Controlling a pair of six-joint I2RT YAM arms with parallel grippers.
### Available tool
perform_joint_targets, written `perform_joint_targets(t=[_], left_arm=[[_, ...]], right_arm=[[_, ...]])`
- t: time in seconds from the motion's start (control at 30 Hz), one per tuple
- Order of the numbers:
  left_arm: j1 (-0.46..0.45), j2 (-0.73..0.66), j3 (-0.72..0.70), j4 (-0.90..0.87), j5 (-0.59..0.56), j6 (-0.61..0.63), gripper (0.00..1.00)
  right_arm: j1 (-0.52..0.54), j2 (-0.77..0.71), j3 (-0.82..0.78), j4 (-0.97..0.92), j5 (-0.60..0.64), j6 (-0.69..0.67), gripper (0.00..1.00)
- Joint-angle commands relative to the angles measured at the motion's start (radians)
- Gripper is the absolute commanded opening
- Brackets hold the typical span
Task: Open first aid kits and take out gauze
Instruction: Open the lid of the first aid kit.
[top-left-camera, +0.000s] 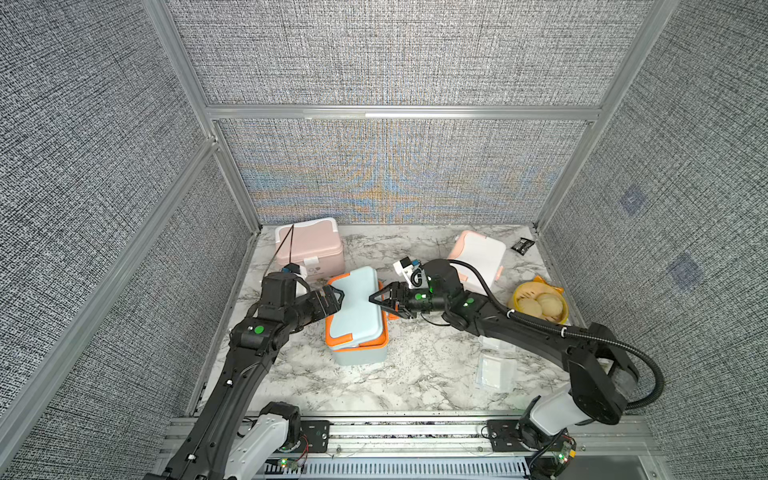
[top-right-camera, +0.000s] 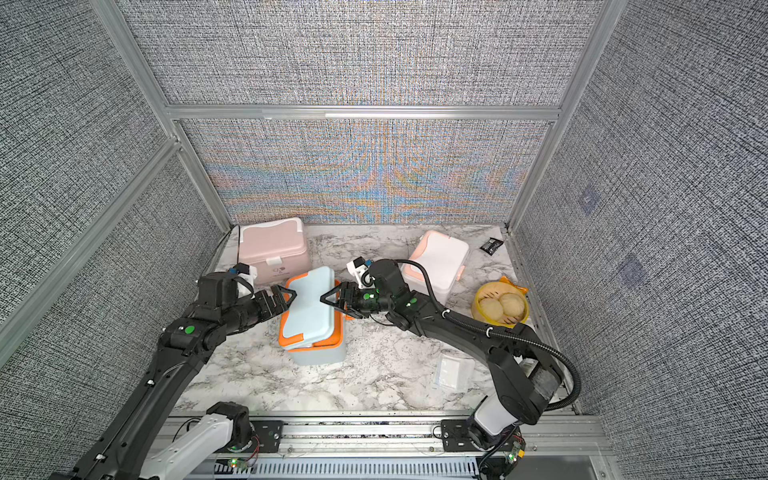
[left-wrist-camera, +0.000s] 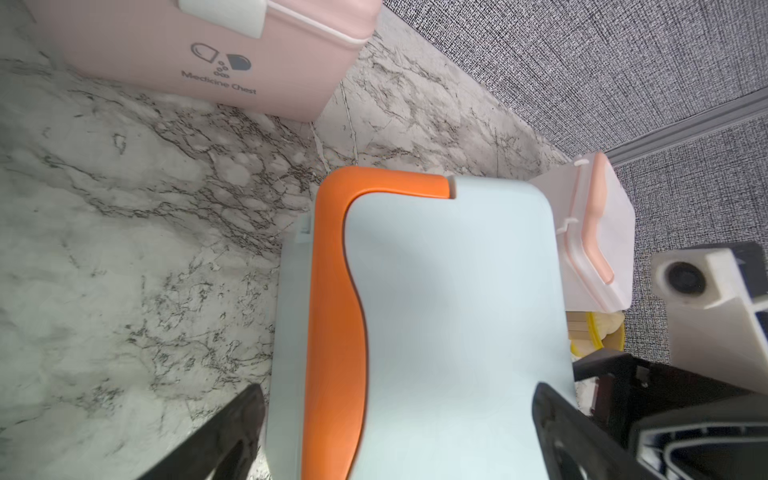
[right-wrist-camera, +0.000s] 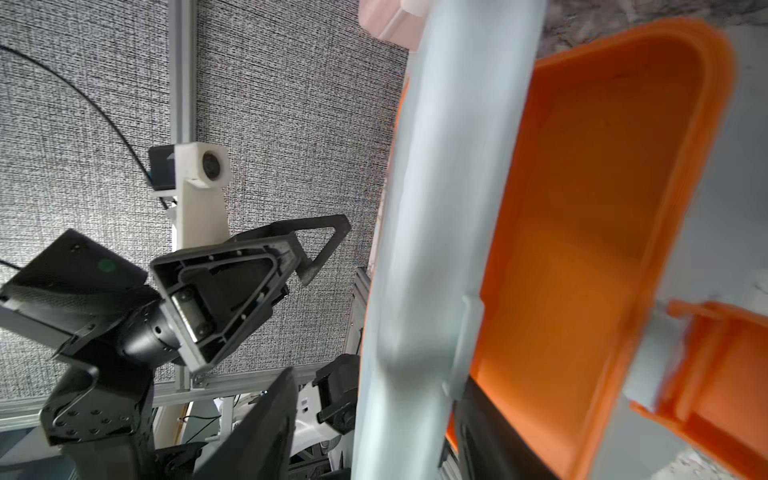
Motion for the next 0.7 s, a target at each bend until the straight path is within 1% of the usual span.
perform_joint_targets(t=[0.0, 0.17, 0.33, 0.47, 0.53, 0.67], left_arm=[[0.058, 0.013, 0.027, -0.041, 0.078, 0.033, 0.99], [0.185, 0.049, 0.039, -0.053, 0.15, 0.047, 1.0], [0.322, 0.09, -0.002, -0.041, 0.198, 0.043, 0.99], [0.407, 0.081, -0.029, -0.039, 0.217, 0.035, 0.96], [0.443, 0.063, -0.032, -0.05, 0.214, 0.038, 0.96], [0.52, 0.04, -0.019, -0.082, 0.24, 0.054, 0.96]], right_arm=[[0.02, 0.009, 0.056, 0.02, -0.041, -0.009, 0.6], [0.059, 0.034, 0.175, -0.051, -0.048, -0.052, 0.61], [0.108, 0.107, 0.317, -0.122, -0.065, -0.086, 0.61], [0.153, 0.193, 0.447, -0.185, -0.071, -0.106, 0.61], [0.172, 0.243, 0.51, -0.205, -0.078, -0.106, 0.61], [0.204, 0.329, 0.625, -0.254, -0.077, -0.158, 0.6]])
